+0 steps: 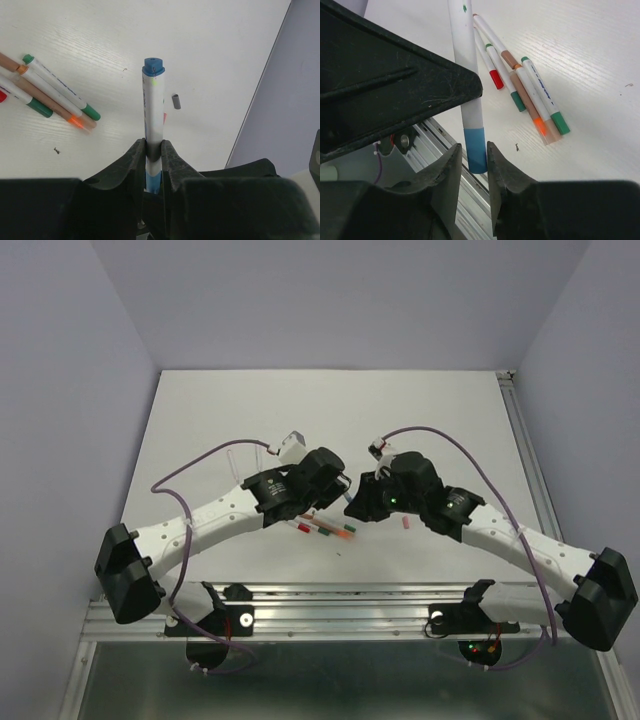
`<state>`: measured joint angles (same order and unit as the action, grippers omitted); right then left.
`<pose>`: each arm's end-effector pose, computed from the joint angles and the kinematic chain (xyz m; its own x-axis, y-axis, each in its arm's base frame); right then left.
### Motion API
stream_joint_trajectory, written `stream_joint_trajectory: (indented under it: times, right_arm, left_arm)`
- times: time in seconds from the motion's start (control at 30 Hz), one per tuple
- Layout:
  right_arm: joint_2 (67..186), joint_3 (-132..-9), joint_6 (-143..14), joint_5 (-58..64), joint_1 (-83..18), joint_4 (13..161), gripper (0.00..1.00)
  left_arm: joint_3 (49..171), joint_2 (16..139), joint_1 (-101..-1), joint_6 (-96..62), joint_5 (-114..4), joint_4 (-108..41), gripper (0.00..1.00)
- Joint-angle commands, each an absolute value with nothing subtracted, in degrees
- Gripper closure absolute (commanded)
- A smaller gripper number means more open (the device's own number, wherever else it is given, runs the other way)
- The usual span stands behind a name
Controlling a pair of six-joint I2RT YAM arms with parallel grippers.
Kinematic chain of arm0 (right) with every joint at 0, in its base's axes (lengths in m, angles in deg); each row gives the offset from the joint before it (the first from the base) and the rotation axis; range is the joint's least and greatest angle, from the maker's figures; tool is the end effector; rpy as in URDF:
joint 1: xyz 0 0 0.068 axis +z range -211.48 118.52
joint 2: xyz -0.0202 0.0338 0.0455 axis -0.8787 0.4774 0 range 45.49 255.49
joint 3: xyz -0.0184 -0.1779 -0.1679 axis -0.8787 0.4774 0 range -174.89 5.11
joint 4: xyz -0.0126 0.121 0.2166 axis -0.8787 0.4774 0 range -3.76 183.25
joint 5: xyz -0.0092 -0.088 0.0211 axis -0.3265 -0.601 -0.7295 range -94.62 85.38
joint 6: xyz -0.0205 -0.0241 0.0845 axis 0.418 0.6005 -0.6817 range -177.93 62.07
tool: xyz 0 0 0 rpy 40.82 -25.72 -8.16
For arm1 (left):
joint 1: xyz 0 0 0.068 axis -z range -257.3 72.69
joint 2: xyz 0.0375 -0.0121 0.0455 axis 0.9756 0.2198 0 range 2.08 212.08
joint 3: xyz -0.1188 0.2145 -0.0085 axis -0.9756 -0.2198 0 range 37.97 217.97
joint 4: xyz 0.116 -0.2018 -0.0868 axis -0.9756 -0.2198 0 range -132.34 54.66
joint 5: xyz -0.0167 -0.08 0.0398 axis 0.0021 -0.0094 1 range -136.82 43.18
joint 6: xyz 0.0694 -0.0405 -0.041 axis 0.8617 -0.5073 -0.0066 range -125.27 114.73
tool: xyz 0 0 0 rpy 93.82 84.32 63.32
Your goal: Open the pen caps
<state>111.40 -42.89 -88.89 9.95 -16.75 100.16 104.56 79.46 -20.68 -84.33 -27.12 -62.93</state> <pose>0.1928 0.2196 0.2343 -0.7498 -0.0421 -0.6603 -0.5217 0.6514 0.5509 0.2012 -0.2558 0.2660 -0.6940 -0.6268 -0.3542 -0.2139 0.6492 -0.7299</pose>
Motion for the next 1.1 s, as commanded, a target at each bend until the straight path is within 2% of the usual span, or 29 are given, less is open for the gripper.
stream_joint_trajectory:
  times: [0.0,0.03,0.1,0.4,0.53,0.7,0.93,1.03,1.07]
  right_arm:
    - [111.49,-47.62,-89.83,9.71,-16.31,96.87,0.74]
    - [111.84,-47.71,-90.01,9.62,-16.39,97.23,0.84]
    - [112.11,-47.53,-90.62,9.62,-16.39,98.02,0.99]
    - [108.42,-45.34,-92.2,14.18,-16.39,99.25,0.99]
    - [105.0,-42.09,-93.87,22.51,-16.39,98.64,0.99]
    - [101.3,-39.98,-95.37,26.66,-16.39,101.35,0.99]
    - [96.82,-37.69,-96.95,25.71,-16.31,104.79,0.99]
    - [97.78,-38.73,-95.47,20.1,-16.39,107.94,0.99]
    - [99.87,-39.18,-95.2,14.68,-16.48,110.48,0.99]
  left_arm:
    - [107.4,79.6,-20.35,-83.23,-25.73,-62.5,1.0]
    - [107.58,79.6,-20.35,-83.14,-25.64,-62.41,1.0]
    - [107.93,79.95,-20.35,-82.62,-24.94,-62.5,1.0]
    - [107.49,80.04,-22.02,-82.52,-20.28,-62.24,1.0]
    - [106.79,81.0,-27.97,-81.03,-18.61,-60.13,1.0]
    - [108.98,82.94,-35.29,-77.87,-19.14,-59.69,1.0]
    - [111.18,83.55,-39.07,-76.2,-16.41,-60.56,1.0]
    - [110.4,82.68,-39.42,-75.06,-16.59,-60.39,1.0]
    - [110.05,82.24,-39.51,-72.35,-16.67,-59.87,1.0]
